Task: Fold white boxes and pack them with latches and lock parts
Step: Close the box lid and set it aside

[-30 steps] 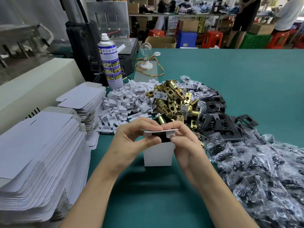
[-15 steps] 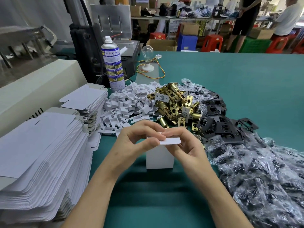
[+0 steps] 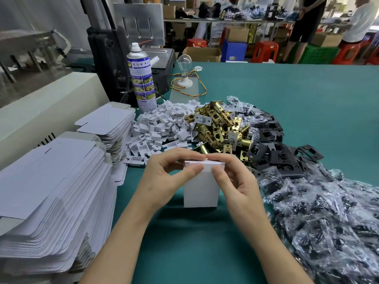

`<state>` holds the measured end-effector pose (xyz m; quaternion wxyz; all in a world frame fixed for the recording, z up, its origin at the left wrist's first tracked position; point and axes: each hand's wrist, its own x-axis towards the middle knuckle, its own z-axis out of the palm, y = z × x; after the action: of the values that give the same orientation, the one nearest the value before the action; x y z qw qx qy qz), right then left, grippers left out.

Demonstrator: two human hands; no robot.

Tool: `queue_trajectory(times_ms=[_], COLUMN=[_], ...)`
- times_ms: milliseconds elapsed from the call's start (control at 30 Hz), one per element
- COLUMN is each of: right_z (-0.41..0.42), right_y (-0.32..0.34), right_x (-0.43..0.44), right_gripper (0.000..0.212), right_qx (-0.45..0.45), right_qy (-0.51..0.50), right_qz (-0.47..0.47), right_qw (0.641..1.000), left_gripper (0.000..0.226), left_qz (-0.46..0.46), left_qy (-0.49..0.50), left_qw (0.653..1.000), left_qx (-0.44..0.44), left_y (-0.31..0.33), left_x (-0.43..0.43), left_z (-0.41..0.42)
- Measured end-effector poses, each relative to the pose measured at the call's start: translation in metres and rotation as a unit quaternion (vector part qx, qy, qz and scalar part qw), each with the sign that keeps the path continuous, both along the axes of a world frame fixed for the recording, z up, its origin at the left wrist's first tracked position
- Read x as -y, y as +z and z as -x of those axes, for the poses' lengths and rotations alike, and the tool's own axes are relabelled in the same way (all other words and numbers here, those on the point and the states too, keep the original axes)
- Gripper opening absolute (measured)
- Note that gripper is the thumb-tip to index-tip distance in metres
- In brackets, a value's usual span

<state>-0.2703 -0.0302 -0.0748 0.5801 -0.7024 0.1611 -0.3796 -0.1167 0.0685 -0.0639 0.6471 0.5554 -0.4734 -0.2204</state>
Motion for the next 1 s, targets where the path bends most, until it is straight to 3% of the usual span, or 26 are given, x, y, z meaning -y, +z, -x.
queue_trajectory(times_ms=[667,1000], right_z=[-0.0036,-0.0014], right_y=[0.0002,-0.0021], right_x=[0.0059,0.0074], right_gripper=[0.019,0.018], right_qx=[0.004,0.064], right_qy=[-0.004,0.005], right_qz=[0.001,0.019], right_qw=[1.000,0.998], left_gripper=[0.019,0.020], left_qz=[0.021,0.018], left_qy=[-0.039,-0.089], left_qw=[0.999,0.995], left_qx=[-0.018,-0.044], left_y=[0.0003,0.0009], left_x=[0.0000,-0.0027], left_z=[-0.0030,-0.0064])
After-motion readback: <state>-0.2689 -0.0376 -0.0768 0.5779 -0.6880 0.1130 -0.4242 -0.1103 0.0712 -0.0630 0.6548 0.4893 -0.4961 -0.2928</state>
